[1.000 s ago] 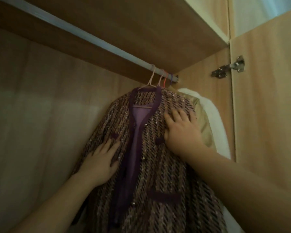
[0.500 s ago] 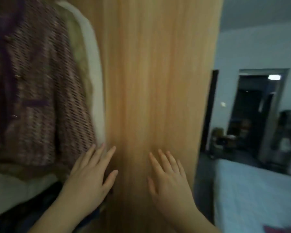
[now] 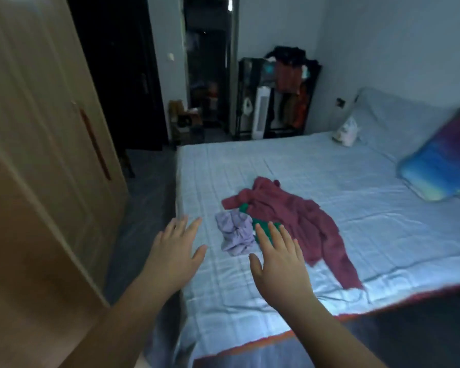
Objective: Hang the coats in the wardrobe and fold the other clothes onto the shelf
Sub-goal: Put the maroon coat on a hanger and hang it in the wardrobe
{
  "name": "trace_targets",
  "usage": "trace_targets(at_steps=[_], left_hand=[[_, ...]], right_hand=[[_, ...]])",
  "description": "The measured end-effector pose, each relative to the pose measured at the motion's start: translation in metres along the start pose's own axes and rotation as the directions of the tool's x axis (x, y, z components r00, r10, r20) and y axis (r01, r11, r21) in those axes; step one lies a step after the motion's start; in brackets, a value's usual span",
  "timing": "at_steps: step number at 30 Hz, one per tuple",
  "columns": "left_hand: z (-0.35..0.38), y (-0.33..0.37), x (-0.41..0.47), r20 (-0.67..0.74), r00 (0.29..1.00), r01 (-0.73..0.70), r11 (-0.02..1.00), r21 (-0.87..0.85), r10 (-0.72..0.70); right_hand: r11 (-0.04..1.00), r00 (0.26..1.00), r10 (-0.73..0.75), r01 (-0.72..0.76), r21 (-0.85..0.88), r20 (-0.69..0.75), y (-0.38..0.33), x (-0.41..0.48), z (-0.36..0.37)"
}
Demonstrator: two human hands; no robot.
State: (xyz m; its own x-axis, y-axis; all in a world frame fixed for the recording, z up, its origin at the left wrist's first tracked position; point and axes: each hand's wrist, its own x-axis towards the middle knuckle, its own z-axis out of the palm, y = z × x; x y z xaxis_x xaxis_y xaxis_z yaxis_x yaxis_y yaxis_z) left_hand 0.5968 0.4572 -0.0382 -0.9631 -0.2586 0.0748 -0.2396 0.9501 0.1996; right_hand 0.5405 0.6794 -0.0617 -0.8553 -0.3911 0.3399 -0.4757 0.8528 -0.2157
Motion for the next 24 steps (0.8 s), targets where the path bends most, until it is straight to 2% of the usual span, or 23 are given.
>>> trace_targets(at_steps=[3,7,12,21,24], left_hand=[[0.032,0.037,0.031,0.041,0.994,-0.097,0.995,0.002,0.097],[0.065,0.068,0.08,0.125,0.982,-0.139,0.99,-0.032,0.142],[0.114,0.094,0.157,0.161,0.965,-0.19,0.975,-0.119,0.208],[0.148,0.133,0.361,0.168,0.979,-0.096,0.986,-0.137,0.119],[0.166,0.165,0.42,0.19,0.966,-0.145,0.977,-0.156,0.173]], right_hand=[[0.995,0.995,0.095,-0.096,-0.015,-0.02,0.045,0.004,0.003],[0.982,0.982,0.19,-0.19,-0.01,0.008,0.101,0.02,0.017],[0.962,0.959,0.274,-0.275,0.004,0.076,0.166,0.068,0.044],[0.956,0.949,0.295,-0.293,-0.029,0.113,0.27,0.228,0.094],[0.947,0.942,0.32,-0.321,-0.013,0.099,0.301,0.271,0.118]])
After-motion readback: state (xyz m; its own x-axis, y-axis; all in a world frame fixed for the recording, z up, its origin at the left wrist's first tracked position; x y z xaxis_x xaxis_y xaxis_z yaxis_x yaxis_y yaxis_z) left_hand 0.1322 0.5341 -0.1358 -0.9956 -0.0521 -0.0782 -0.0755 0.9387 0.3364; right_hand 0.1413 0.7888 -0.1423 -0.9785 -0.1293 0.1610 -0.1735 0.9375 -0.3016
